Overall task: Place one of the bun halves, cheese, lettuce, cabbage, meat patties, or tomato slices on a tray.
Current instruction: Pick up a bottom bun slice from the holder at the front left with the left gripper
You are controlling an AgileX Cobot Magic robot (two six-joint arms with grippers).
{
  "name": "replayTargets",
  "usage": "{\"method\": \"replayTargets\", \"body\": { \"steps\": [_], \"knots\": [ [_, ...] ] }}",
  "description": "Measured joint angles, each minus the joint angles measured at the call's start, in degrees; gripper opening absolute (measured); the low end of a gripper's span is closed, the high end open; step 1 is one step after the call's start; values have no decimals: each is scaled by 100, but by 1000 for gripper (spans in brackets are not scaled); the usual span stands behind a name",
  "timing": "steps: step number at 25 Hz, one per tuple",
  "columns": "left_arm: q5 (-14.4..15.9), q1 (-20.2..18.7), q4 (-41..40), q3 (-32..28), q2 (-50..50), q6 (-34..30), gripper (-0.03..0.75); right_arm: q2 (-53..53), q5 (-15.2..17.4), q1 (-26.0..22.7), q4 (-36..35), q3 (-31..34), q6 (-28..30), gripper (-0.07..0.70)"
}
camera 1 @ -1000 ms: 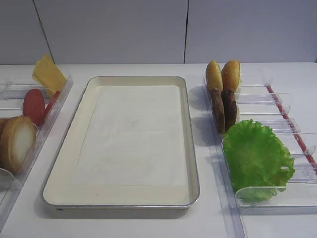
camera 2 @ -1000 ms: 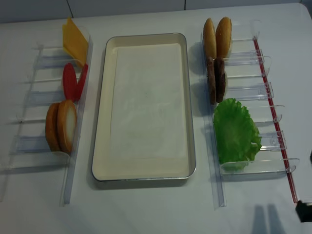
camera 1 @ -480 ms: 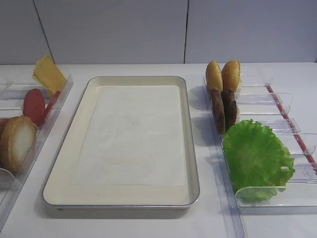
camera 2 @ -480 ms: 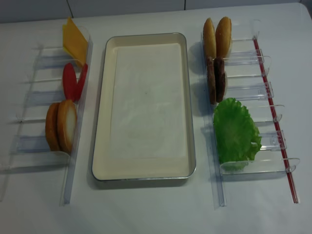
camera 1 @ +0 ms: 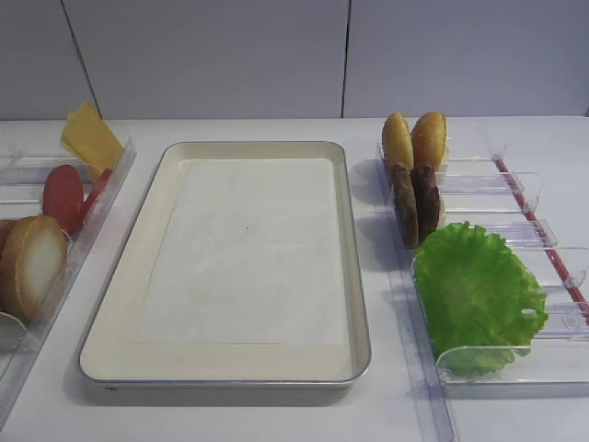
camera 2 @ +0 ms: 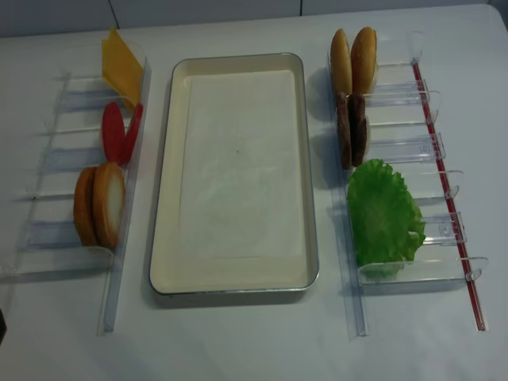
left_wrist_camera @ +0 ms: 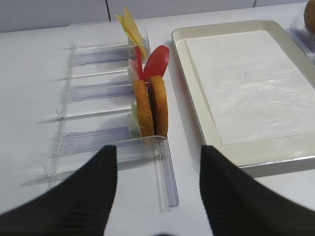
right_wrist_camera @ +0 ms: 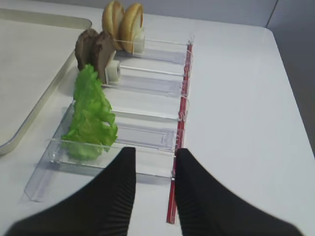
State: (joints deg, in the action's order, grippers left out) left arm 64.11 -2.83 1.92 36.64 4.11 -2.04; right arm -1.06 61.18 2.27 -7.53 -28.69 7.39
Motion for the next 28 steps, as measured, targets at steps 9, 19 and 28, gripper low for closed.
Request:
{"method": "replayTargets", "body": {
  "steps": [9, 19, 28],
  "knots": [
    [10, 0, 306, 0, 519, 9, 354, 0, 390, 0, 177, 161, 0, 249],
    [207, 0, 921, 336, 2384, 9, 354, 0, 405, 0, 177, 161, 11, 249],
    [368, 0, 931, 1430, 4430, 149, 386, 0, 405, 0, 177, 161, 11, 249]
  ]
}}
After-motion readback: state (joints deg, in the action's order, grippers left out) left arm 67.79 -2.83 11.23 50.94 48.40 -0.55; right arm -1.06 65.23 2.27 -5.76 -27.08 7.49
